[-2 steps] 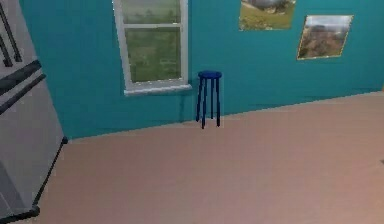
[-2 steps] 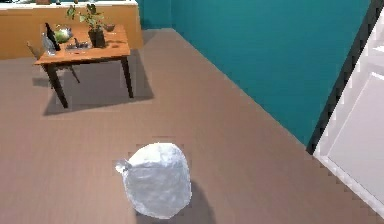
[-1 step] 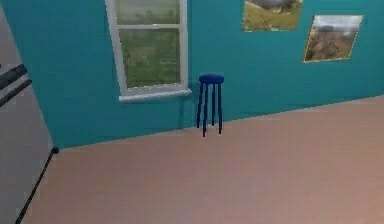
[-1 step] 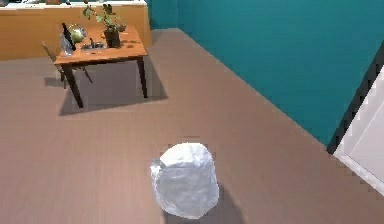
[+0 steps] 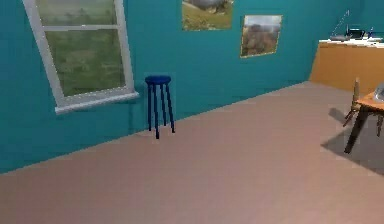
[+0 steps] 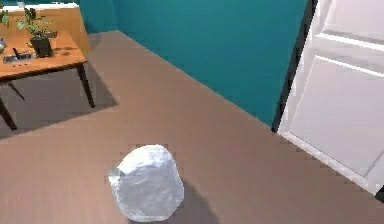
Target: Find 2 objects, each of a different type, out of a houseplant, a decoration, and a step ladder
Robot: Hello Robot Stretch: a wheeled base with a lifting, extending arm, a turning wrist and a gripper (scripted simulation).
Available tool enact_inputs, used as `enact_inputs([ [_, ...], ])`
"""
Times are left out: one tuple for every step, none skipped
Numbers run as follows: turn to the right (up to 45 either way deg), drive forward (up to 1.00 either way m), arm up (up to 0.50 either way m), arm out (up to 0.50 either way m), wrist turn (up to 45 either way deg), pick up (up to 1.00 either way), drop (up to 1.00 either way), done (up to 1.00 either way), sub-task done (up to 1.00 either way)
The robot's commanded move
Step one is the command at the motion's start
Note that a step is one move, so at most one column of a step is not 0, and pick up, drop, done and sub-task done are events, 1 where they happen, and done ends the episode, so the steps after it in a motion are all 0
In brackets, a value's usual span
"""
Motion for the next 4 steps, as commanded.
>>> enact_inputs([
  [0.0, 0.25, 0.0, 0.0, 0.0, 0.0, 0.0, 0.0, 0.0],
  [9.0, 0.0, 0.0, 0.0, 0.0, 0.0, 0.0, 0.0, 0.0],
  [0.0, 0.5, 0.0, 0.0, 0.0, 0.0, 0.0, 0.0, 0.0],
  [45.0, 0.0, 0.0, 0.0, 0.0, 0.0, 0.0, 0.0, 0.0],
])
